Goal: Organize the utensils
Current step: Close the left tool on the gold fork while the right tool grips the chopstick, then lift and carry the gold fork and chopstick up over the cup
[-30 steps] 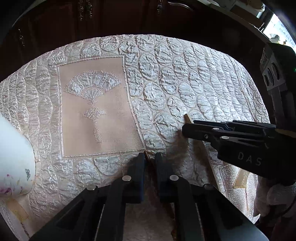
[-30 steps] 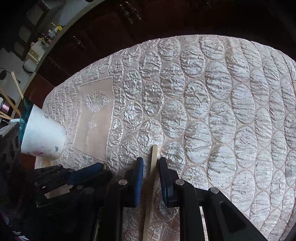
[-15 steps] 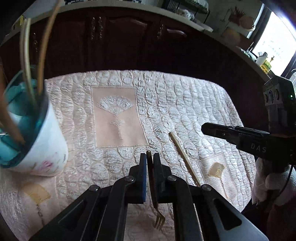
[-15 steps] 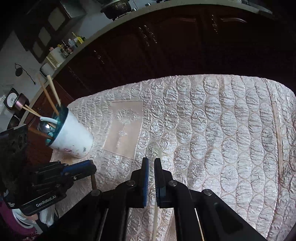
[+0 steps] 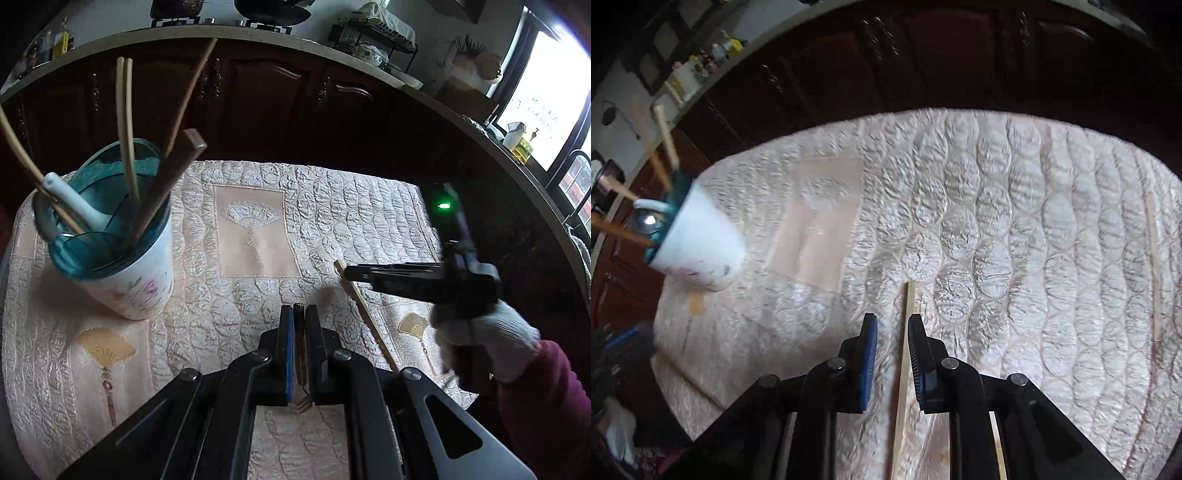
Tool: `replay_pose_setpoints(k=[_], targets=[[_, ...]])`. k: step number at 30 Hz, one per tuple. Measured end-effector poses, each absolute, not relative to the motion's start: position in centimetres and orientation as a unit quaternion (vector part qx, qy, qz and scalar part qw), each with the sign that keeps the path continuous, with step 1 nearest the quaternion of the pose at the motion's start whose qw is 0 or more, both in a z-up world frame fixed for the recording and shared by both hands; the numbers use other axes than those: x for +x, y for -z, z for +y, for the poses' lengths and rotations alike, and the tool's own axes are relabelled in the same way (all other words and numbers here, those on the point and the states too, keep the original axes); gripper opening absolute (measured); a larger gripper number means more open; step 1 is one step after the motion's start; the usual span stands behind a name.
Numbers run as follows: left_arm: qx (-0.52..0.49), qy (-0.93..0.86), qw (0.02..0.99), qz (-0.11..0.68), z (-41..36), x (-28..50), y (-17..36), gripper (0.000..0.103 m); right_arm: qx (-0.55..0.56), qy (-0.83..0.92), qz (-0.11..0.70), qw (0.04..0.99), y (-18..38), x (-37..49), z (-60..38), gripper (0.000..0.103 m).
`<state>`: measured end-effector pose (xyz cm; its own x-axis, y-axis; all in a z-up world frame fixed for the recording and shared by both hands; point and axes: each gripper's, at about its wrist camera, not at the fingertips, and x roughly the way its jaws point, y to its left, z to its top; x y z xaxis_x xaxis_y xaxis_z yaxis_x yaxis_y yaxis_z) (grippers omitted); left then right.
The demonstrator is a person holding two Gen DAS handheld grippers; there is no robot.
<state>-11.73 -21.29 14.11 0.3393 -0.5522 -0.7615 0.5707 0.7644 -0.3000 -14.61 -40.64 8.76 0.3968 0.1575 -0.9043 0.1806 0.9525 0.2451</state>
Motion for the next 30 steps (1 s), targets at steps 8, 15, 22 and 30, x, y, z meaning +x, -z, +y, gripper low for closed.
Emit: replay_pose_setpoints(k=[8, 15, 22, 30], targets=[[-0.007, 0.331, 0.828, 0.452, -18.6, -11.8, -15.5, 0.006, 0.164, -0.004, 0.534, 0.830, -9.6, -14.5, -40.7, 0.007], [-0.018, 0.326, 0.839, 0.434, -16.0, -11.8, -17.9, 0.006, 0.153, -0.030, 0.459, 0.875, -17.8, -19.7, -40.3, 0.007], [-0.027, 0.316, 0.852, 0.415, -13.0, -12.1, -21.4, 0.006, 0.144, -0.051, 0.399, 0.904, -24.1, -23.1, -39.4, 0.007], [-0.036, 0.290, 0.881, 0.373, -8.9, -11.6, -26.0, 0.006, 0.132, -0.092, 0.332, 0.930, -32.2, -22.7, -37.7, 0.007]])
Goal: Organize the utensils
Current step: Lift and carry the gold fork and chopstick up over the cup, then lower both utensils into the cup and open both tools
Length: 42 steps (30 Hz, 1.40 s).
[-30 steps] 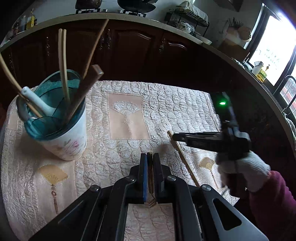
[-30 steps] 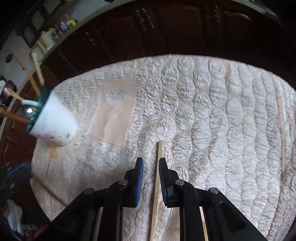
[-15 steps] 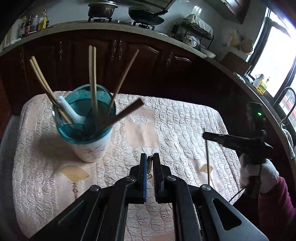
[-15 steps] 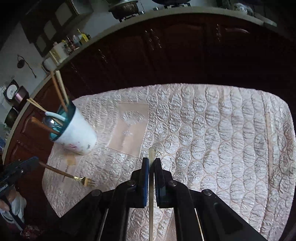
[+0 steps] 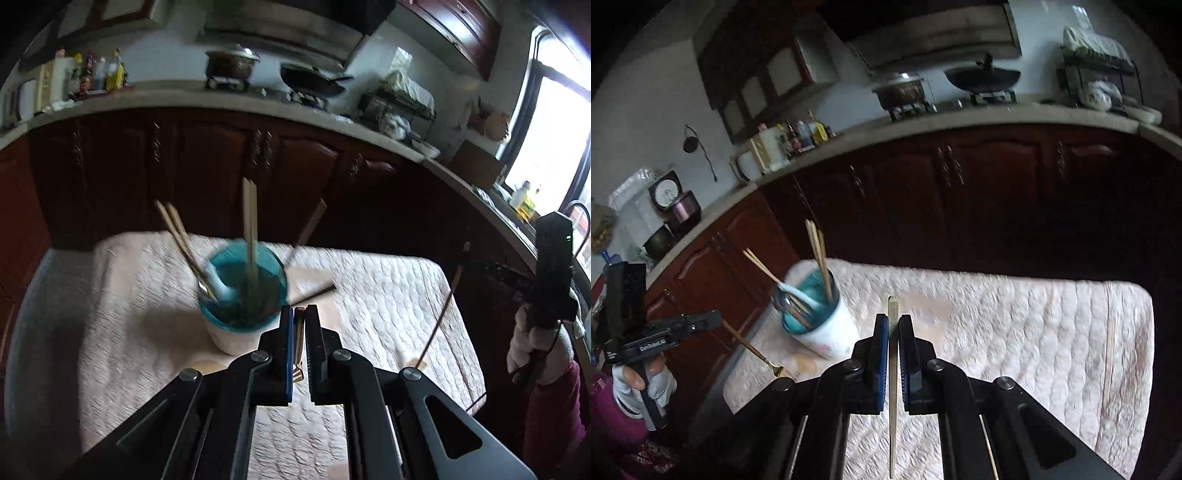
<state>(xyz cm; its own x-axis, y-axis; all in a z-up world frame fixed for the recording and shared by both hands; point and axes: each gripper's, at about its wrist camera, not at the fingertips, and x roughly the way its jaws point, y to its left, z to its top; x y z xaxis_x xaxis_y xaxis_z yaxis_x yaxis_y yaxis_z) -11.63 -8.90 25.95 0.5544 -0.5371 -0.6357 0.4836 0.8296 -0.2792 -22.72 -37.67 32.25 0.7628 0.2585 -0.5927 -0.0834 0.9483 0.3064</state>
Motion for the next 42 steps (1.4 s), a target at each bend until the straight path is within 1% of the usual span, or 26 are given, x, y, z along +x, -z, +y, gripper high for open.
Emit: replay_pose_setpoints(k=[7, 13, 18, 23, 29, 37, 42], targets=[[-0.044, 0.255, 0.902, 0.345, -6.5, -9.4, -27.7, 0.006, 0.108, -0.117, 0.274, 0.948, -38.2, -19.2, -34.0, 0.007], [-0.040, 0.237, 0.911, 0.336, -7.0, -7.3, -26.8, 0.006, 0.077, -0.129, 0.234, 0.960, -42.6, -15.4, -30.4, 0.007], [-0.044, 0.234, 0.907, 0.347, -7.8, -5.6, -25.6, 0.006, 0.067, -0.145, 0.225, 0.961, -44.1, -11.7, -27.5, 0.007], [-0.033, 0.227, 0.908, 0.350, -8.9, -4.7, -24.1, 0.006, 0.061, -0.147, 0.237, 0.958, -42.1, -7.3, -24.8, 0.007], [-0.031, 0.224, 0.900, 0.372, -9.7, -3.7, -21.8, 0.006, 0.061, -0.144, 0.281, 0.947, -36.4, -3.3, -23.2, 0.007], [-0.028, 0.209, 0.895, 0.393, -9.3, -2.7, -19.7, 0.006, 0.043, -0.158, 0.329, 0.930, -31.0, -2.7, -22.6, 0.007], [-0.025, 0.202, 0.893, 0.401, -9.7, -2.3, -18.4, 0.006, 0.025, -0.166, 0.354, 0.920, -29.3, -3.6, -22.7, 0.007]])
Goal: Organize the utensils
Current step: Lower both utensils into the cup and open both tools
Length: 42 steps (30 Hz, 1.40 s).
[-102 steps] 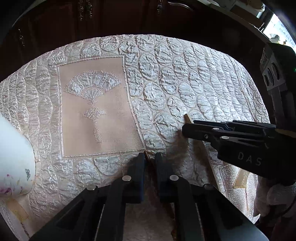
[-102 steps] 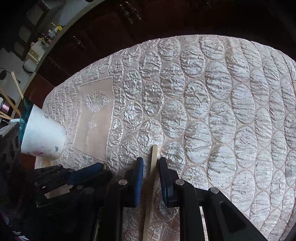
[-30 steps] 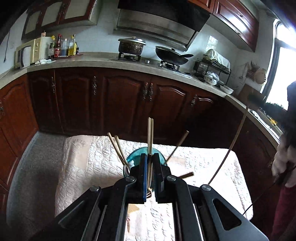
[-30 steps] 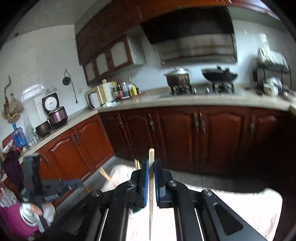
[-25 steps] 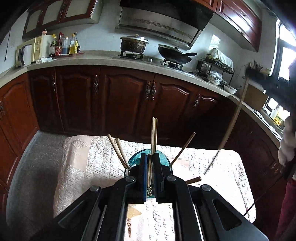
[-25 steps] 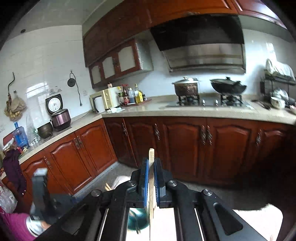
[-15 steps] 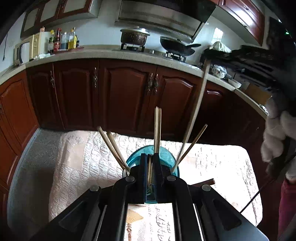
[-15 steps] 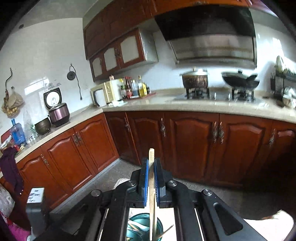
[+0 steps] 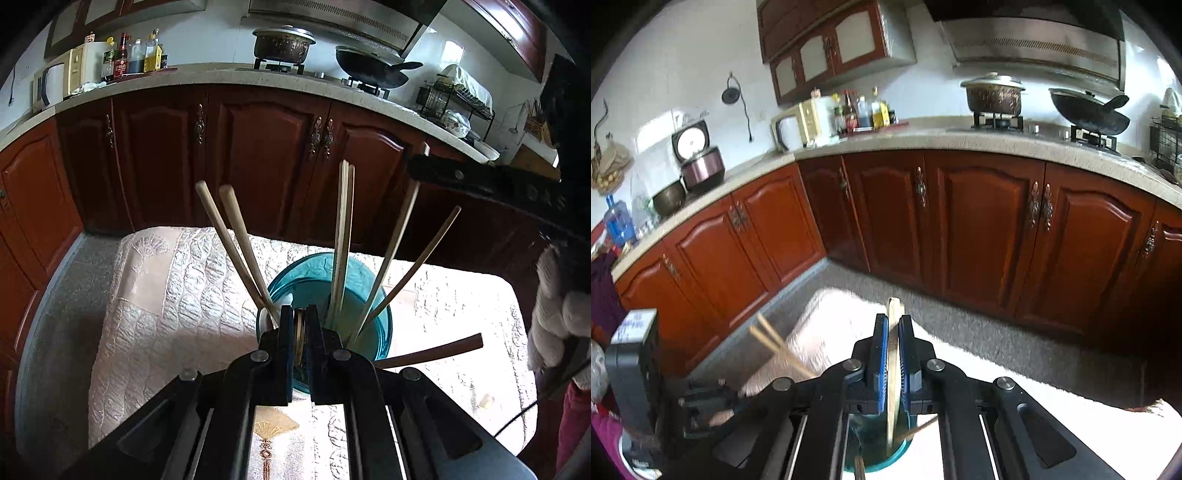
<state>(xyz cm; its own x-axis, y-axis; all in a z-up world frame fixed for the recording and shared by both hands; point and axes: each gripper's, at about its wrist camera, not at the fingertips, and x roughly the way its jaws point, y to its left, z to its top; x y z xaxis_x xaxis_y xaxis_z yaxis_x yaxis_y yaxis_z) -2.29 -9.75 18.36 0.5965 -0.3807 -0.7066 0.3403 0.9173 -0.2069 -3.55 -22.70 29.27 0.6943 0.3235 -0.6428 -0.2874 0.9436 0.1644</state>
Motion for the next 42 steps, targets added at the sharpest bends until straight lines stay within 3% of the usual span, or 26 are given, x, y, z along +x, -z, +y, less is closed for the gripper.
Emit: replay_pose_setpoints(k=[10, 22, 24, 26, 32, 39, 42], targets=[[-0.010, 0.195, 0.888, 0.416, -11.1, -2.5, -16.4, 0.006, 0.022, -0.172, 0.389, 0.905, -26.8, -4.9, -23.5, 0.007], [-0.011, 0.191, 0.887, 0.420, -11.0, -3.2, -16.7, 0.007, 0.063, -0.154, 0.395, 0.904, -26.7, -6.1, -25.8, 0.019], [-0.014, 0.191, 0.886, 0.422, -10.8, -3.4, -16.9, 0.011, 0.072, -0.153, 0.393, 0.904, -26.7, -6.3, -26.3, 0.019], [-0.018, 0.188, 0.886, 0.423, -10.5, -3.6, -17.1, 0.023, 0.080, -0.150, 0.391, 0.905, -26.8, -6.8, -26.7, 0.020], [-0.021, 0.178, 0.893, 0.412, -9.7, -4.8, -17.8, 0.044, 0.092, -0.140, 0.375, 0.912, -28.0, -8.9, -27.1, 0.024], [-0.025, 0.162, 0.900, 0.403, -8.9, -6.6, -18.6, 0.050, 0.080, -0.121, 0.357, 0.923, -29.1, -12.1, -26.2, 0.030], [-0.022, 0.159, 0.903, 0.399, -8.8, -7.5, -18.9, 0.050, 0.053, -0.103, 0.353, 0.929, -29.1, -13.5, -25.3, 0.040]])
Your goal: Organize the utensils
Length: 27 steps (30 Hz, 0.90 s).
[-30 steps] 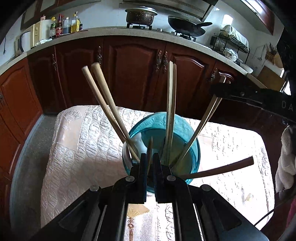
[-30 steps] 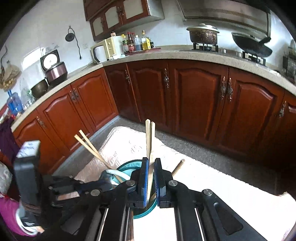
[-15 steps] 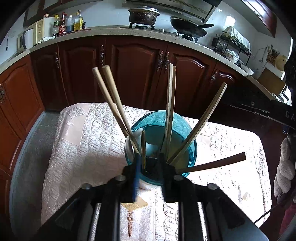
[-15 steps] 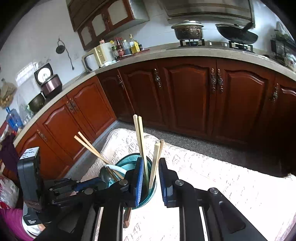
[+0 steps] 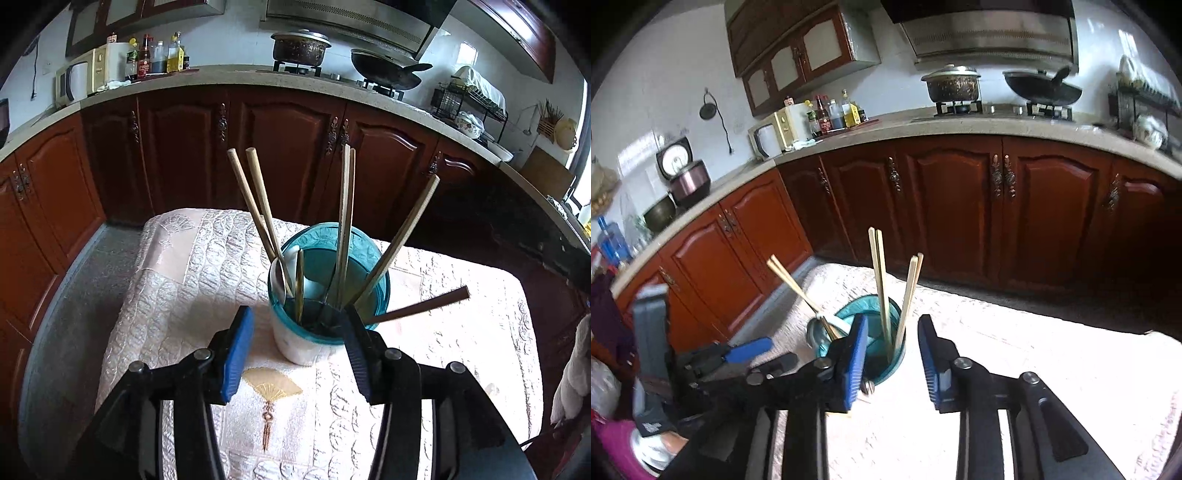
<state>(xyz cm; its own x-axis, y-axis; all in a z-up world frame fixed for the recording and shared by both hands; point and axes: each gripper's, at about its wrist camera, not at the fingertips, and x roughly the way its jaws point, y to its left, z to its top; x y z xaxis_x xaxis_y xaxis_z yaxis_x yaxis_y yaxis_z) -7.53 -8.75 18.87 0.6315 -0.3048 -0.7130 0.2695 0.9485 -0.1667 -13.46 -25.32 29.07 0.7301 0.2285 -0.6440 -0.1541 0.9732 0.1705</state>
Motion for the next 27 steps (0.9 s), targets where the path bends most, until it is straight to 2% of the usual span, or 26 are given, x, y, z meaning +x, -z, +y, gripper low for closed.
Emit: replay_pose_setpoints(k=[2, 27], targets=[[-0.018, 0.155, 0.905, 0.395, -8.7, -8.2, -19.1, 0.050, 0.047, -0.098, 0.351, 0.930, -29.0, -14.3, -24.9, 0.050], [-0.001, 0.117, 0.929, 0.352, -7.4, -13.6, -21.5, 0.050, 0.063, -0.072, 0.351, 0.931, -27.2, -19.5, -21.6, 0.057]])
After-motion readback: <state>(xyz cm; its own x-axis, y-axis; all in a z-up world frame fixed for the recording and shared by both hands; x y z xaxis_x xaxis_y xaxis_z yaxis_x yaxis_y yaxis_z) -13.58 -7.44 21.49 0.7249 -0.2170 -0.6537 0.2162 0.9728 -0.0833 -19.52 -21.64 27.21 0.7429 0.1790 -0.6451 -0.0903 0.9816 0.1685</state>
